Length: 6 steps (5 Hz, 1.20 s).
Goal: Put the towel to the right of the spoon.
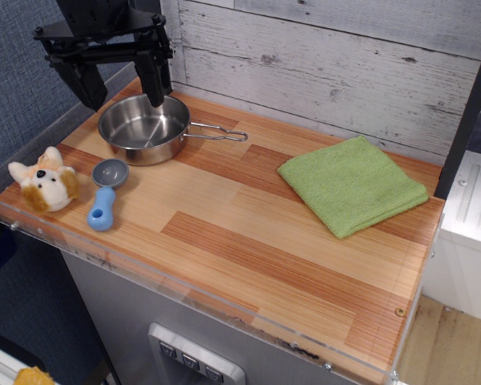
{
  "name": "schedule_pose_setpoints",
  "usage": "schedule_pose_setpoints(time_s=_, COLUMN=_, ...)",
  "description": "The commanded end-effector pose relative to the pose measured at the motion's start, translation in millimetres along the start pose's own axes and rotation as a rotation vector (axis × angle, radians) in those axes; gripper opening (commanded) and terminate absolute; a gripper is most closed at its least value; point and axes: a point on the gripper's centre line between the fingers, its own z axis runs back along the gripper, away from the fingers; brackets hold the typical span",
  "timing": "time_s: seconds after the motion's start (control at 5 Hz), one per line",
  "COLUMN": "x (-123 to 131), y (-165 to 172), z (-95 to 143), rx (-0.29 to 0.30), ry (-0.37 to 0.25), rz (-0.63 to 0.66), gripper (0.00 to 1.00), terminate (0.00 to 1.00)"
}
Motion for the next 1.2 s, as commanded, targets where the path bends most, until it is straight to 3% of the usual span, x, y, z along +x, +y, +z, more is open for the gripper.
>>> schedule_pose_setpoints(time_s=0.0, x=0, y=0, z=0, rx=0.000, ry=0.000, rz=0.000, gripper=1.00, terminate=0.00)
schedule_pose_setpoints(time_s=0.4, x=24, y=-57, z=-18, rx=0.001, ry=0.013, rz=-0.191, gripper=1.00, terminate=0.00)
schedule_pose_setpoints(time_s=1.0, x=20, y=-161, z=-55, rx=-0.053, ry=0.036, rz=-0.561, gripper=1.00, terminate=0.00)
